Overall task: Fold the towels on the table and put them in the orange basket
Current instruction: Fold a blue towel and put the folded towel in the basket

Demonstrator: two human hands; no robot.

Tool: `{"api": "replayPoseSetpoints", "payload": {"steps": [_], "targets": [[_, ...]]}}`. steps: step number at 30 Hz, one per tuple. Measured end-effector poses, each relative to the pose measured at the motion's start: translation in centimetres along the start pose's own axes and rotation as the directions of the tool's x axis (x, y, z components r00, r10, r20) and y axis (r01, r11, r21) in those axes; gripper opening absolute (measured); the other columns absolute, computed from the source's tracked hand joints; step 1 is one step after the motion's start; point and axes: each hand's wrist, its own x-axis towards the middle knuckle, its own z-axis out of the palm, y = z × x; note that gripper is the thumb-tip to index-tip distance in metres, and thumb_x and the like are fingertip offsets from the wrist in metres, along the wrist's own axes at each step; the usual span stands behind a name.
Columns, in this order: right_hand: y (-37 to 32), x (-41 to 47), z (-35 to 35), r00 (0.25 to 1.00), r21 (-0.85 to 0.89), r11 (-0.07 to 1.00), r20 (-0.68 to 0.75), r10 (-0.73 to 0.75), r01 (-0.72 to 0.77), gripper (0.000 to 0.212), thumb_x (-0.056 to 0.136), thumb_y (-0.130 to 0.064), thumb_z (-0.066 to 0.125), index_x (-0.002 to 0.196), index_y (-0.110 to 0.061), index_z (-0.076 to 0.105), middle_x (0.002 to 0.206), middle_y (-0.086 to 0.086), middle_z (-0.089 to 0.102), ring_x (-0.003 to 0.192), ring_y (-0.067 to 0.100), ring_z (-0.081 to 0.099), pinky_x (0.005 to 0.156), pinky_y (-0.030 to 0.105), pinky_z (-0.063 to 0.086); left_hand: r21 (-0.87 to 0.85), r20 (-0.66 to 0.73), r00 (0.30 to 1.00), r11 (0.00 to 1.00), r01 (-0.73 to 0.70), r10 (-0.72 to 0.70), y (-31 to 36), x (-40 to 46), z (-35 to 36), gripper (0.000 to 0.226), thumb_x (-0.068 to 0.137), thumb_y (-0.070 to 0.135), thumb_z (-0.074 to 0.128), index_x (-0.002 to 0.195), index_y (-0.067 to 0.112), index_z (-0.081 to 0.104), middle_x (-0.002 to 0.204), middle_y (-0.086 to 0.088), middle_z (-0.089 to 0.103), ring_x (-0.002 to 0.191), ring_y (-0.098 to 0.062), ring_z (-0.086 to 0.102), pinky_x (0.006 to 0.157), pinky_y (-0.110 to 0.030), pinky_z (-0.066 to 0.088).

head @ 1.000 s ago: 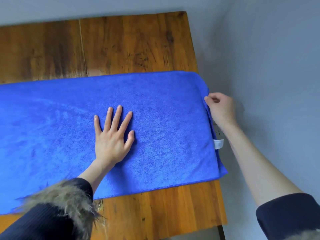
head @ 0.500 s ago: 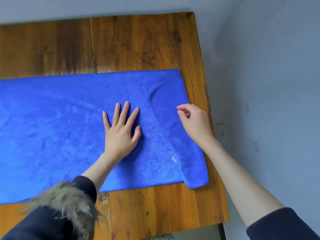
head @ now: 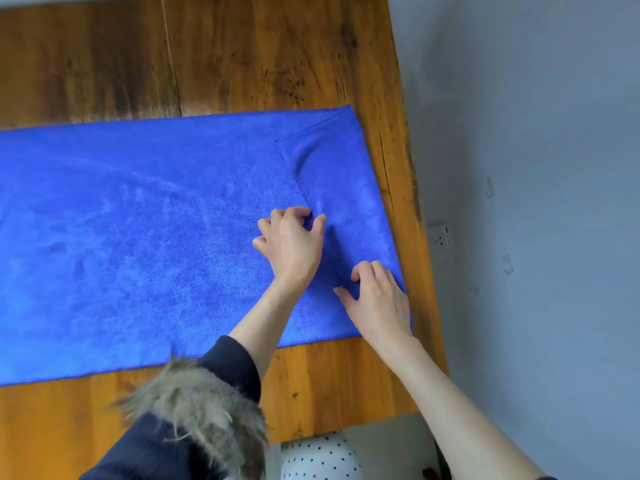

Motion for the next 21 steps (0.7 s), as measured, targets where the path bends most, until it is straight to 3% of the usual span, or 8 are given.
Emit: {"api": "replayPoseSetpoints", "payload": {"steps": [5, 8, 11, 14, 15, 16, 18, 21], "targets": [[-0.4, 0.6, -0.5, 0.999, -0.059, 0.998, 0.030, 0.017, -0.015, 0.021, 0.093, -0.029, 0.052, 0.100, -0.009, 0.054, 0.103, 0.006, 0.057, 0.098, 0.026, 0.056, 0.067, 0.028, 0.036, 0.066, 0.066, 0.996, 0.996, 0.060, -0.064, 1.2, 0.7, -0.1, 0.024, 0.085, 0.042, 0.057, 0.085, 0.020, 0.068, 0.108, -0.005, 0.054, 0.109, -0.028, 0.040, 0.089, -0.040, 0.028], [-0.6, 0.5, -0.6, 0.998, -0.071, 0.996, 0.034, 0.051, -0.049, 0.030, 0.092, -0.039, 0.051, 0.105, -0.011, 0.051, 0.107, 0.005, 0.057, 0.101, 0.024, 0.056, 0.069, 0.029, 0.041, -0.099, 0.128, 0.991, 0.994, 0.046, -0.033, 1.4, 0.8, -0.6, 0.022, 0.085, 0.031, 0.057, 0.066, 0.021, 0.051, 0.087, -0.002, 0.059, 0.098, -0.027, 0.048, 0.083, -0.036, 0.036], [-1.2, 0.5, -0.4, 0.994, -0.163, 0.982, 0.035, 0.106, -0.099, 0.045, 0.087, -0.051, 0.055, 0.107, -0.012, 0.047, 0.107, 0.006, 0.057, 0.100, 0.025, 0.057, 0.066, 0.032, 0.043, -0.365, 0.265, 0.964, 0.923, 0.124, -0.025, 1.2, 0.7, -1.3, 0.009, 0.085, 0.019, 0.060, 0.082, 0.014, 0.053, 0.070, 0.007, 0.054, 0.078, -0.018, 0.051, 0.071, -0.029, 0.042], [-2.1, 0.9, -0.2, 0.990, -0.208, 0.969, 0.023, 0.138, -0.130, 0.032, 0.091, -0.039, 0.051, 0.106, -0.011, 0.047, 0.108, 0.006, 0.057, 0.100, 0.027, 0.057, 0.064, 0.032, 0.036, -0.492, 0.410, 0.911, 0.830, 0.264, -0.048, 0.8, 0.7, -1.8, 0.021, 0.083, 0.013, 0.063, 0.101, 0.005, 0.056, 0.066, 0.002, 0.052, 0.060, -0.013, 0.052, 0.076, -0.033, 0.051], [-2.4, 1.0, -0.3, 0.991, -0.209, 0.969, 0.017, 0.135, -0.129, 0.025, 0.092, -0.033, 0.049, 0.105, -0.011, 0.049, 0.107, 0.006, 0.057, 0.099, 0.026, 0.057, 0.064, 0.031, 0.034, -0.534, 0.444, 0.894, 0.785, 0.314, -0.055, 0.7, 0.7, -2.0, 0.018, 0.083, 0.010, 0.063, 0.099, 0.005, 0.055, 0.066, 0.001, 0.047, 0.056, -0.012, 0.049, 0.074, -0.029, 0.052], [-2.5, 1.1, -0.5, 0.991, -0.205, 0.971, 0.011, 0.131, -0.126, 0.021, 0.093, -0.028, 0.047, 0.104, -0.011, 0.050, 0.106, 0.005, 0.058, 0.097, 0.026, 0.056, 0.064, 0.031, 0.034, -0.578, 0.465, 0.884, 0.738, 0.348, -0.053, 0.7, 0.7, -2.3, 0.011, 0.084, 0.007, 0.062, 0.090, 0.007, 0.053, 0.066, 0.000, 0.041, 0.057, -0.013, 0.045, 0.072, -0.026, 0.052], [-2.8, 1.2, -1.2, 0.991, -0.165, 0.978, 0.002, 0.131, -0.129, 0.017, 0.093, -0.024, 0.045, 0.100, -0.010, 0.052, 0.101, 0.005, 0.058, 0.093, 0.026, 0.056, 0.062, 0.030, 0.033, -0.627, 0.463, 0.885, 0.691, 0.361, -0.043, 0.7, 0.7, -3.0, 0.019, 0.086, 0.004, 0.061, 0.078, 0.012, 0.045, 0.069, -0.001, 0.035, 0.061, -0.014, 0.043, 0.068, -0.023, 0.052], [-3.5, 0.8, -3.0, 0.991, -0.010, 0.992, 0.017, 0.130, -0.129, 0.010, 0.091, -0.022, 0.049, 0.086, -0.014, 0.048, 0.086, 0.001, 0.052, 0.077, 0.022, 0.048, 0.061, 0.028, 0.029, -0.667, 0.408, 0.913, 0.679, 0.308, -0.014, 0.7, 0.6, -4.2, 0.015, 0.087, 0.004, 0.059, 0.098, 0.010, 0.049, 0.079, -0.002, 0.043, 0.064, -0.014, 0.049, 0.070, -0.026, 0.055]]}}
